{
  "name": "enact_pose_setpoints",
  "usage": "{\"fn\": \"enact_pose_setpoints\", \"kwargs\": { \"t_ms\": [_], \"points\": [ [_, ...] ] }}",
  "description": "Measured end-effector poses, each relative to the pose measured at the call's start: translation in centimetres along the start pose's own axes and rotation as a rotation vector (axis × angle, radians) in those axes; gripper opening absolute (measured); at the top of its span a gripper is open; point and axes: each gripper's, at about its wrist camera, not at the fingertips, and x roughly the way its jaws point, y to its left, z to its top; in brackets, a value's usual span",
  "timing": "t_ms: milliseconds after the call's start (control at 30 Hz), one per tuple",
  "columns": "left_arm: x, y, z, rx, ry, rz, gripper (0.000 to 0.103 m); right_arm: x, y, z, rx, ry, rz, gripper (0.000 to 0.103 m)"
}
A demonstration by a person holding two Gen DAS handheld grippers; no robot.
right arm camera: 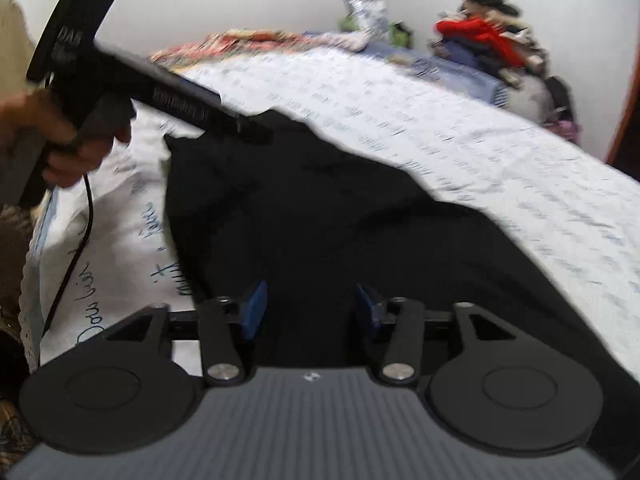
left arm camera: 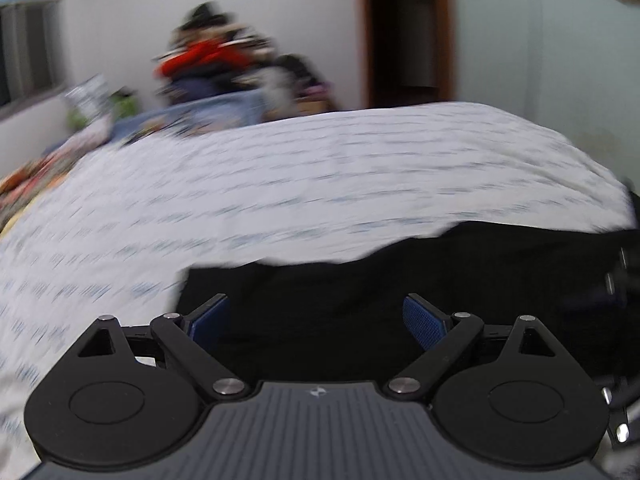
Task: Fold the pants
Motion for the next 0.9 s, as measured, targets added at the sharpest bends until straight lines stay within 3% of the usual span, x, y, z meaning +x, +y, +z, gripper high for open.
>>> {"fn": "enact_pose_setpoints", "kwargs": {
  "t_ms": [67,233,333,433,567,733,800,867,900],
  "points": [
    [0.4,-2.8,0.7,0.064,-0.008,-0.057,0.094,-1.5,-1.3,-0.4,0.005,0.0,-0.095,0.071],
    [1.1,-9.5,1.2,0.214,-0.007,-0.199,0.094,-5.0,-6.0,-2.0,0.071,0.028,-0.271,0.071],
    [0.6,-12.2,0.5,0.293,-0.012,-0.327,0.094,-7.7,-7.1,-2.8,0.059,0.031,-0.35,0.072],
    [0.6,-14.1,-0.1,0.343,0.009,-0.434,0.094,-9.9,-8.5,-4.6,0.075,0.044,-0.435,0.08],
    [1.6,-16.5,-0.6,0.36,0.069,-0.544,0.094,-10.9,-10.1,-6.5,0.137,0.042,-0.466,0.086],
    [2.5,-18.4,-1.2,0.349,0.147,-0.652,0.094,-9.3,-11.5,-6.6,0.118,0.03,-0.463,0.097],
    [2.3,-18.8,-1.5,0.36,0.165,-0.686,0.094,-8.0,-11.5,-6.4,0.089,0.074,-0.458,0.103],
    [2.1,-19.1,-1.8,0.383,0.171,-0.708,0.094,-6.8,-10.7,-6.9,0.021,0.177,-0.452,0.103],
    [2.0,-19.2,-1.8,0.391,0.169,-0.715,0.094,-6.9,-10.3,-7.2,-0.01,0.185,-0.45,0.103]
  ]
}}
